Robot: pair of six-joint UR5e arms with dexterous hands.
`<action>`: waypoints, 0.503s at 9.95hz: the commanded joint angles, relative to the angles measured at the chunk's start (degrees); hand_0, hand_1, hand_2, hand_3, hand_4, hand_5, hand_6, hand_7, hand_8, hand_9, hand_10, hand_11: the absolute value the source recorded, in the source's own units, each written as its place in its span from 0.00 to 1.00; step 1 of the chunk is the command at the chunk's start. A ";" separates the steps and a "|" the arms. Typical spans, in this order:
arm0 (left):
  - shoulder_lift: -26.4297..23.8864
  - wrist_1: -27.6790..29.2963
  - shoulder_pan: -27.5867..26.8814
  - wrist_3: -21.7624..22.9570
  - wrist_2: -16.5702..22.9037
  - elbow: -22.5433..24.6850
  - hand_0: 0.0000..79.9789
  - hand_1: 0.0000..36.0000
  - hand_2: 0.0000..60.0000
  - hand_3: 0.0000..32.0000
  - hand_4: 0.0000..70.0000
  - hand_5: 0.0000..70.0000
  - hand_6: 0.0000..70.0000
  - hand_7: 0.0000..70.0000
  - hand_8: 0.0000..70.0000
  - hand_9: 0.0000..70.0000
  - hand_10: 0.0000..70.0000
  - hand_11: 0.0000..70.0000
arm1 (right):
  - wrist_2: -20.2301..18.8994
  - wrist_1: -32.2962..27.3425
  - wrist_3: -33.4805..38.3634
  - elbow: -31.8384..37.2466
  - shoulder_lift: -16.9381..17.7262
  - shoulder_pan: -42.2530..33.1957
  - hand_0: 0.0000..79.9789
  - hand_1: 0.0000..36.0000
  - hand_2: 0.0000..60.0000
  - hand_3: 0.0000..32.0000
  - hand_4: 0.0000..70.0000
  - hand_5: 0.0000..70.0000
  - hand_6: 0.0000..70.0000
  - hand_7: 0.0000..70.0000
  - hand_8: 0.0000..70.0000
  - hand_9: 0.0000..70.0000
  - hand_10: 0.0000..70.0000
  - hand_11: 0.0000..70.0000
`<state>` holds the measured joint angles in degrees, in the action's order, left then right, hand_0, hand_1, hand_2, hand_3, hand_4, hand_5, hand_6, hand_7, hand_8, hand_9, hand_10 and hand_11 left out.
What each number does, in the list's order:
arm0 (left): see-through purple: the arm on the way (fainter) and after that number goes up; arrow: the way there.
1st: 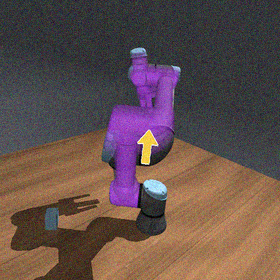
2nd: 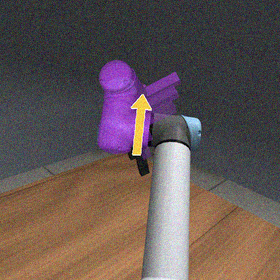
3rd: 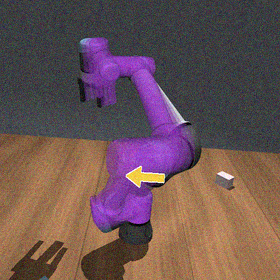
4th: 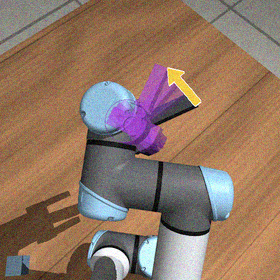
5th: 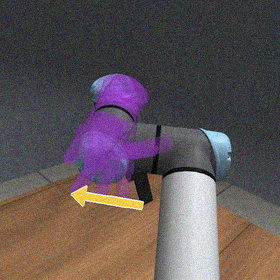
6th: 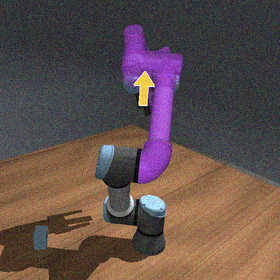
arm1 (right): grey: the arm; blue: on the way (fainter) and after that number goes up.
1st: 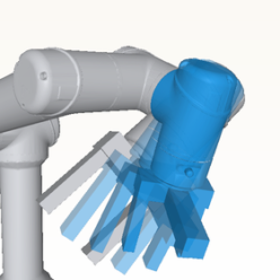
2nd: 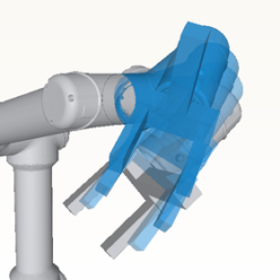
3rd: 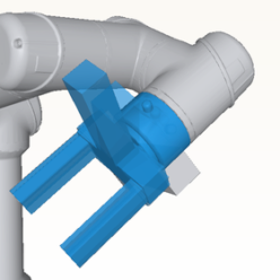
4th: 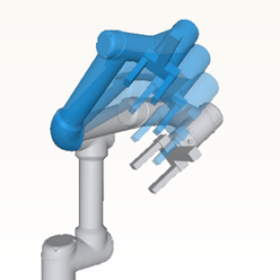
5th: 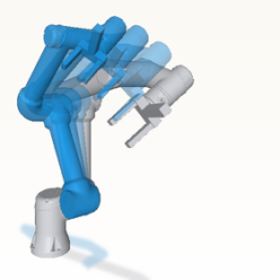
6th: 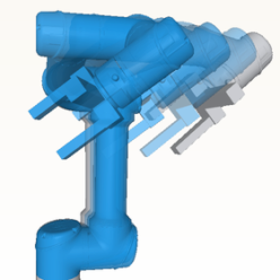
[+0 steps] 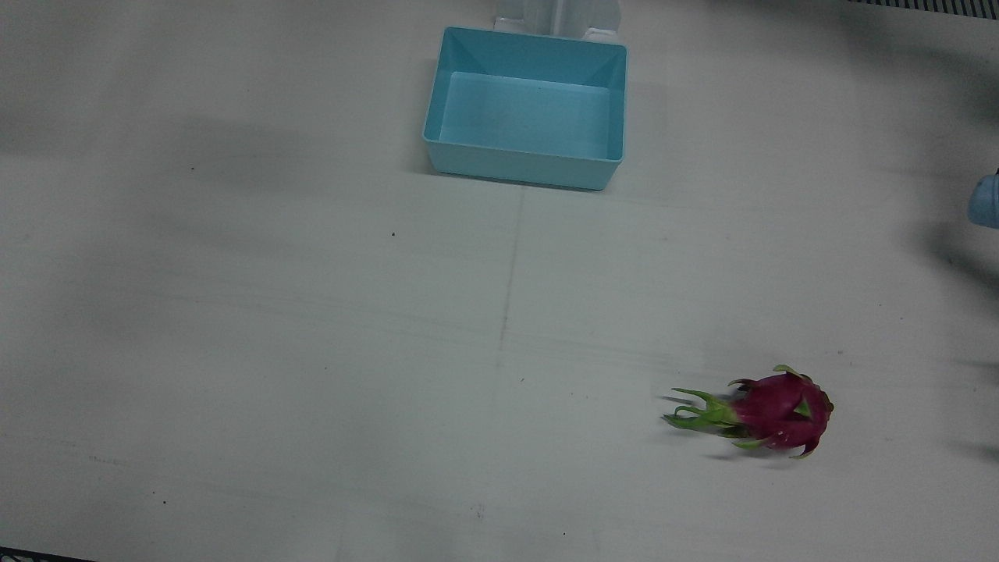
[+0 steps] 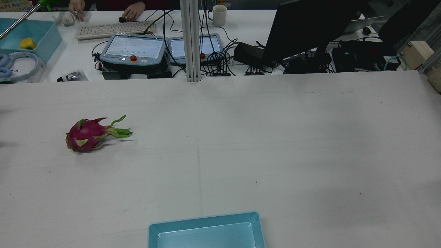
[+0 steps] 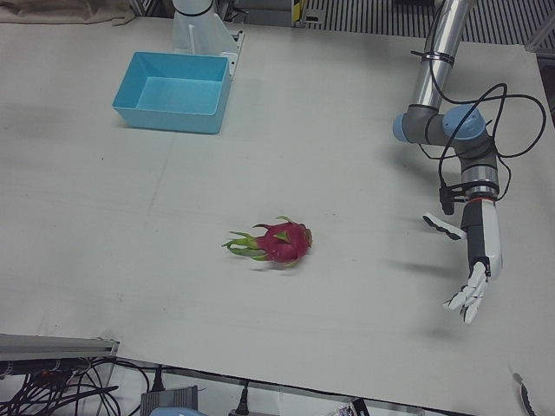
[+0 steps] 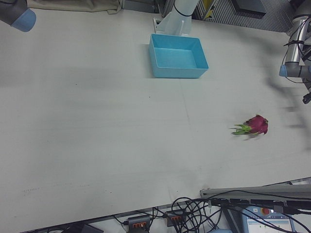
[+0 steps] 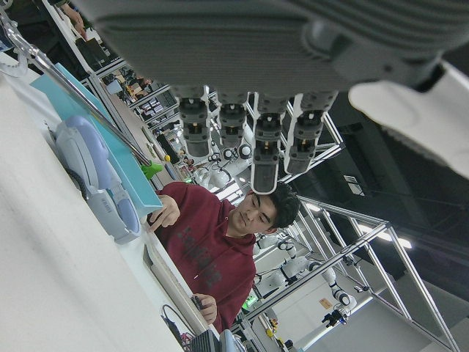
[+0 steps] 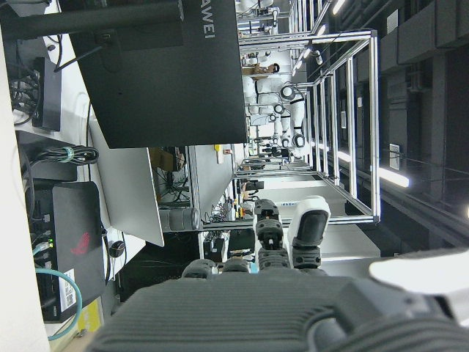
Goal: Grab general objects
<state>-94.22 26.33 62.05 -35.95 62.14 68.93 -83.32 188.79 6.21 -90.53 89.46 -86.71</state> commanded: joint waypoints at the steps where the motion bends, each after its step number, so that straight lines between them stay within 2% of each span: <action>1: 0.00 0.04 0.00 0.87 0.00 0.06 0.47 0.00 0.00 0.00 0.23 0.20 0.36 0.38 0.24 0.12 0.17 0.24 | 0.00 -0.09 0.47 0.79 0.02 0.05 0.00 0.00 0.00 0.00 0.00 0.00 0.00 0.00 0.00 0.00 0.00 0.00; 5: 0.18 0.04 0.00 2.02 0.09 0.15 0.47 0.00 0.00 0.00 0.23 0.21 0.36 0.39 0.24 0.12 0.17 0.24 | 0.00 -0.09 0.47 0.88 0.01 0.14 0.00 0.00 0.00 0.00 0.00 0.00 0.00 0.00 0.00 0.00 0.00 0.00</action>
<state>-94.13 26.34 62.05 -34.62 62.16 69.02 -83.32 188.71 6.66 -89.71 89.46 -86.60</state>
